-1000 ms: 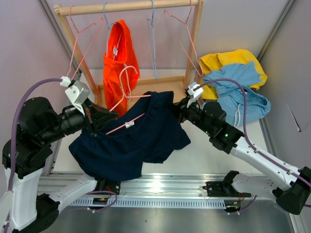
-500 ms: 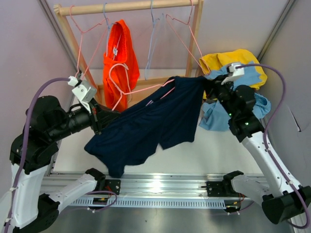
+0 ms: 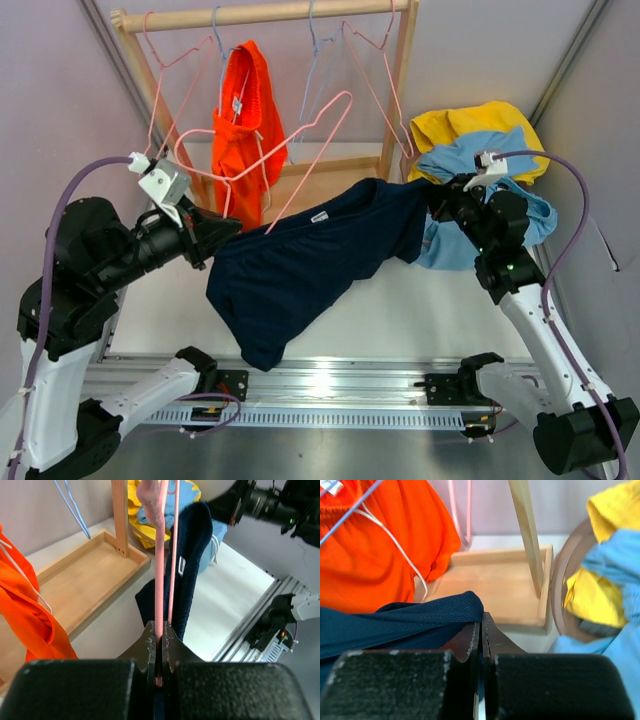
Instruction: Remove the shorts from the hanger
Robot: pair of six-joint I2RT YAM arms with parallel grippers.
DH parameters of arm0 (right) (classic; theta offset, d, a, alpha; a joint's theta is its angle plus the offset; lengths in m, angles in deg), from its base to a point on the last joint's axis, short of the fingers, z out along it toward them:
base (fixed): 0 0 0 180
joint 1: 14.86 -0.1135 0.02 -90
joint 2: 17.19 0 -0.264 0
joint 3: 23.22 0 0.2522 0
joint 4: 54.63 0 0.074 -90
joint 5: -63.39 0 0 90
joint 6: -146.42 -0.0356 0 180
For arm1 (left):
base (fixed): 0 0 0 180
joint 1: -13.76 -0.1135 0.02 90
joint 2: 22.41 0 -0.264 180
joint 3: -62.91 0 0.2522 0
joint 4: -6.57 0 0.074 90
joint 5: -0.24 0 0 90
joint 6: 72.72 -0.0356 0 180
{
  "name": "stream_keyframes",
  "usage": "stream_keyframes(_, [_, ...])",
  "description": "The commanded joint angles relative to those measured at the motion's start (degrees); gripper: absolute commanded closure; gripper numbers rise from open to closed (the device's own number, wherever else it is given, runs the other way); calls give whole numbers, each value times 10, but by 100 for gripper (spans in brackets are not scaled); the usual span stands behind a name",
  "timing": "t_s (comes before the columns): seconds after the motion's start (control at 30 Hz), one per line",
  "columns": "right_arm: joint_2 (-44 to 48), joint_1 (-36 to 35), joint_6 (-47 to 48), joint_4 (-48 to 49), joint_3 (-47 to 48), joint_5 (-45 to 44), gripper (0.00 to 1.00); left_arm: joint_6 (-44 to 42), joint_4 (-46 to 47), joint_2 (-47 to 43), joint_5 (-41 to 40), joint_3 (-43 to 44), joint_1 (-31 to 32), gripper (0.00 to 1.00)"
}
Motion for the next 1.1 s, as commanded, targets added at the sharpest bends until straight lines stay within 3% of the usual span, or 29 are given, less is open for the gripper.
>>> stream_keyframes(0.0, [22,21,-9,24,-22,-68,100,8,23,-9,-31,42,1,100])
stream_keyframes(0.17, [36,-3,-37,30,-45,-5,100,24,67,-3,-24,13,1,100])
stream_keyframes(0.27, [65,-114,6,49,-65,5,100,32,121,3,-67,-16,1,100])
stream_keyframes(0.33, [74,-217,62,40,-64,-39,100,35,159,14,-100,-23,1,100])
stream_keyframes(0.43, [88,-277,85,12,-49,-121,100,28,184,53,-201,-10,2,100])
stream_keyframes(0.53, [115,-276,94,-3,-24,-180,100,18,120,115,-320,50,1,100])
stream_keyframes(0.63, [132,-270,128,-33,33,-263,100,22,66,134,-383,50,4,100])
stream_keyframes(0.77, [97,-217,196,-27,147,-345,100,31,42,96,-413,-3,5,100])
stream_keyframes(1.07, [-83,-8,222,23,391,-370,100,32,50,87,-393,-29,6,100])
